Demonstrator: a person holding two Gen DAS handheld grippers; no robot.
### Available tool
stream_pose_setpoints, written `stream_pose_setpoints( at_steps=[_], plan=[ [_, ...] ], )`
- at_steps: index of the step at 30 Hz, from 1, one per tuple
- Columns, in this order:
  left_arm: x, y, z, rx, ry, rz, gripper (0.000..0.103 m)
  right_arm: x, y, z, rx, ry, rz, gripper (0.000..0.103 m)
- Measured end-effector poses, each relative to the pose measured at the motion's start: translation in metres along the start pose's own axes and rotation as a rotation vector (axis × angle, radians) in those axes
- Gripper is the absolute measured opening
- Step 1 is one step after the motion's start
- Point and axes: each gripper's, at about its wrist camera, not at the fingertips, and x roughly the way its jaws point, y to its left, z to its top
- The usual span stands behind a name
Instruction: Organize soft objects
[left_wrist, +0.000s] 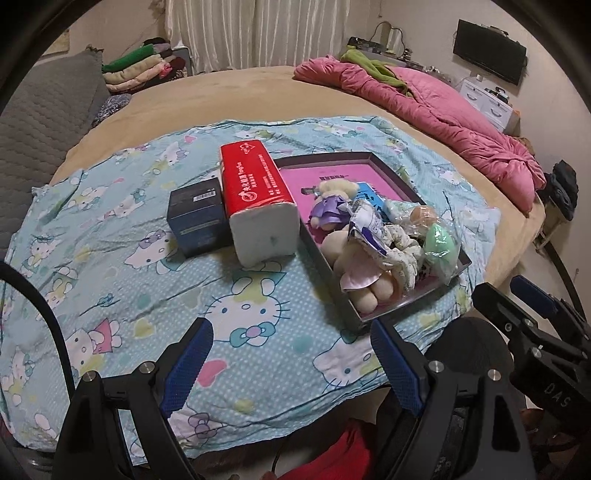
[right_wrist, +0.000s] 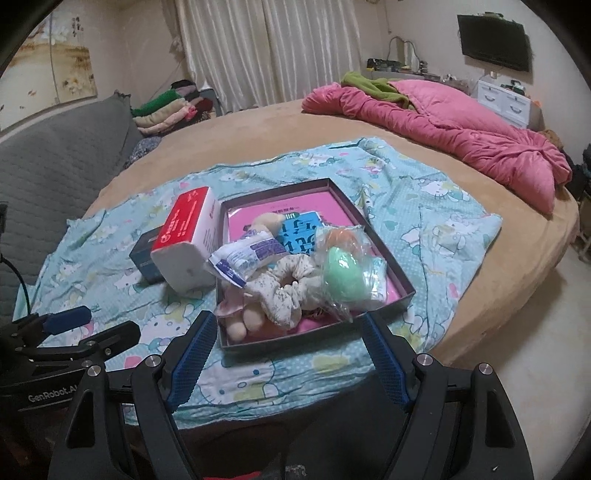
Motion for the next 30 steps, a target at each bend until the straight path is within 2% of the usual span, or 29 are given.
stream_pose_setpoints(
  at_steps=[30],
  plan=[
    [0.011, -0.001, -0.008, 0.004, 0.039, 0.03, 0.087, 0.008, 0.005, -0.007, -0.001, 0.035, 0.028, 0.082]
  ],
)
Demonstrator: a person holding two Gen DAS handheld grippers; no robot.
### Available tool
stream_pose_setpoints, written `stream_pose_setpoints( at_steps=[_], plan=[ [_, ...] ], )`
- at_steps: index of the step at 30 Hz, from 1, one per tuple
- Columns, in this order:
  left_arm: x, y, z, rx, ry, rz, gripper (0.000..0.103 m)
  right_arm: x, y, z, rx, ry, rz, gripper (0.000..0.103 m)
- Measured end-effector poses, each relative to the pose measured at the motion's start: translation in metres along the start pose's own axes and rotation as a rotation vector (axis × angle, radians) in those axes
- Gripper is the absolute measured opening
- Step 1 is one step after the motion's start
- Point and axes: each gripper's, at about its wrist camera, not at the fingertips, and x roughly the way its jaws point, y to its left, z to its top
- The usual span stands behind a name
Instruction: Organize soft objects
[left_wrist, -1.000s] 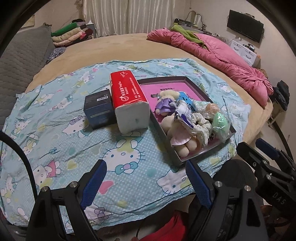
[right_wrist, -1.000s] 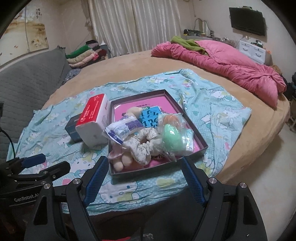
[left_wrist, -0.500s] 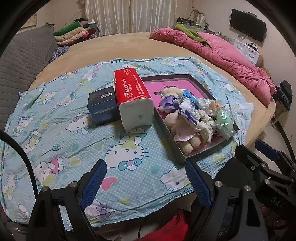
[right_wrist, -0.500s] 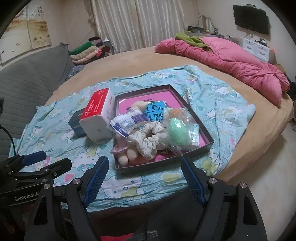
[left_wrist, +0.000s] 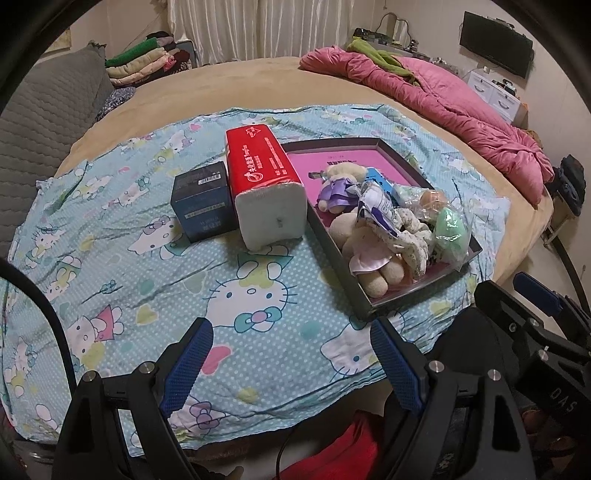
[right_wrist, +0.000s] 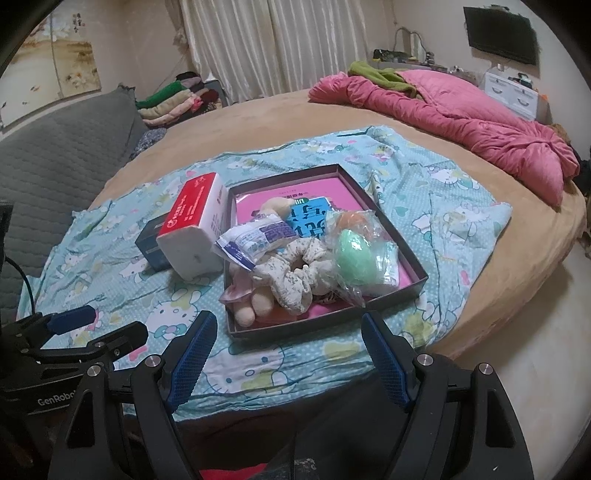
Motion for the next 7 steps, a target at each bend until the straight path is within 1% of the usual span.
stream_pose_setpoints(
  at_steps=[7],
  plan=[
    [0.0054, 0.0008, -0.0016, -0.003, 0.008, 0.004, 0.087, 0.0019, -0.0031, -0.0008, 0.009, 0.001, 0.01, 0.082]
  ],
)
